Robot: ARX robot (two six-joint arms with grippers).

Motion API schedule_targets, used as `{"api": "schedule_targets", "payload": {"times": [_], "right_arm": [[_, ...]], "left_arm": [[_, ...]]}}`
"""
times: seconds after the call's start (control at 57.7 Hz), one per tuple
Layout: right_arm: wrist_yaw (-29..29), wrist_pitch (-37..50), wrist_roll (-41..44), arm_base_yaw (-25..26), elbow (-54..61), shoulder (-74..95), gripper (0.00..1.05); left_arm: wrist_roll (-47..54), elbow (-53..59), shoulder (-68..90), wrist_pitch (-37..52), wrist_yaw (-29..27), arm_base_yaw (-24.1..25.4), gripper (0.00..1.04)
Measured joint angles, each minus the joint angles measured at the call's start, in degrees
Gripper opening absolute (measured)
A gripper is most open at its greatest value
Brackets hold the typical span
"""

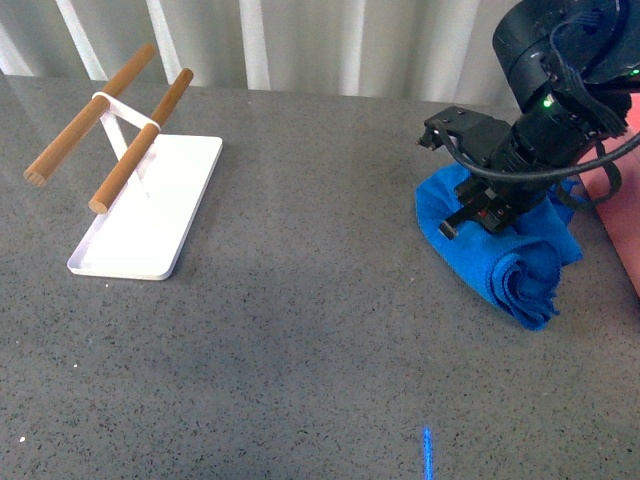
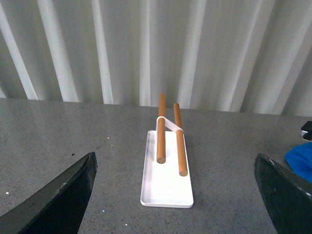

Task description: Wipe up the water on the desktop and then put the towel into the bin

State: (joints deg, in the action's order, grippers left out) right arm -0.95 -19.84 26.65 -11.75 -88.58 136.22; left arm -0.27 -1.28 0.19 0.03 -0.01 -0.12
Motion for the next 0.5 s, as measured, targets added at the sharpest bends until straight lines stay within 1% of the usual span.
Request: {"api": "schedule_targets", "payload": {"times": [0.277, 0.502], "right_arm": [[-3.9, -0.9, -1.1, -4.7, -3.6, 1.0, 0.04], [-7.0, -0.3, -1.7, -7.7, -0.3, -1.2, 0.04]], "left_arm": [[0.0, 0.0, 0.0, 0.0, 0.0, 0.0, 0.98], [0.0, 0.0, 0.0, 0.0, 0.0, 0.0, 0.98]]}}
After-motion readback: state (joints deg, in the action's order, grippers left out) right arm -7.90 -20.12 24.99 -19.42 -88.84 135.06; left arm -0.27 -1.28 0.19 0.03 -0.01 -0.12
